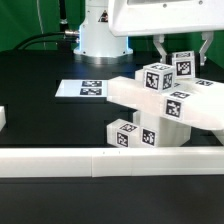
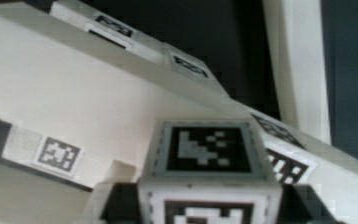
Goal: Assemble chair
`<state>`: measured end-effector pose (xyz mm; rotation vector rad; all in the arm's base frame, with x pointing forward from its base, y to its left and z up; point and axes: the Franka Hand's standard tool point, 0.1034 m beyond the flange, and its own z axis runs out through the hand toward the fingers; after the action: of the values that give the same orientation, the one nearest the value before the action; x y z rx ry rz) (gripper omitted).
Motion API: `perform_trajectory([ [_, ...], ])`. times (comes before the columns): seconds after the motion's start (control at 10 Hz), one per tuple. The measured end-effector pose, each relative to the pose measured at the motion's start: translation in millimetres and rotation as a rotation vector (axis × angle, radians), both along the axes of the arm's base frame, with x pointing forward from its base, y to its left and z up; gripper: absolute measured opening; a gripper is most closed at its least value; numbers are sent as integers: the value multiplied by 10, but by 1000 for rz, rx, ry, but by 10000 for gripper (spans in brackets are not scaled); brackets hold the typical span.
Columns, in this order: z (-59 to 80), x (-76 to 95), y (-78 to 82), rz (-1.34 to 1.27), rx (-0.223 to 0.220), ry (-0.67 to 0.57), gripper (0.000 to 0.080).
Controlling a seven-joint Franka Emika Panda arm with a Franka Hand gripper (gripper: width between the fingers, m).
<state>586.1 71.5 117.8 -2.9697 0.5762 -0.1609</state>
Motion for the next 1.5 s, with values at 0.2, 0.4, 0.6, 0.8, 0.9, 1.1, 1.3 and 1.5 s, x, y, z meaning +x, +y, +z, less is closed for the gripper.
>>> perform_trajectory([
  [0.2, 0, 2, 17, -138, 33, 13, 284],
  [0.4, -2, 3, 23, -216, 55, 21, 284],
  [0.6, -6, 0, 25, -187, 51, 20, 450],
  [0.8, 17, 20, 68, -169, 53, 17, 626],
  [0.9, 12, 19, 59, -82, 41, 8, 626],
  [1.1, 7, 18, 56, 62, 22, -7, 649],
  [1.3, -5, 14, 53, 228, -12, -21, 648],
  [1.5, -33, -1, 67, 347, -40, -26, 648],
])
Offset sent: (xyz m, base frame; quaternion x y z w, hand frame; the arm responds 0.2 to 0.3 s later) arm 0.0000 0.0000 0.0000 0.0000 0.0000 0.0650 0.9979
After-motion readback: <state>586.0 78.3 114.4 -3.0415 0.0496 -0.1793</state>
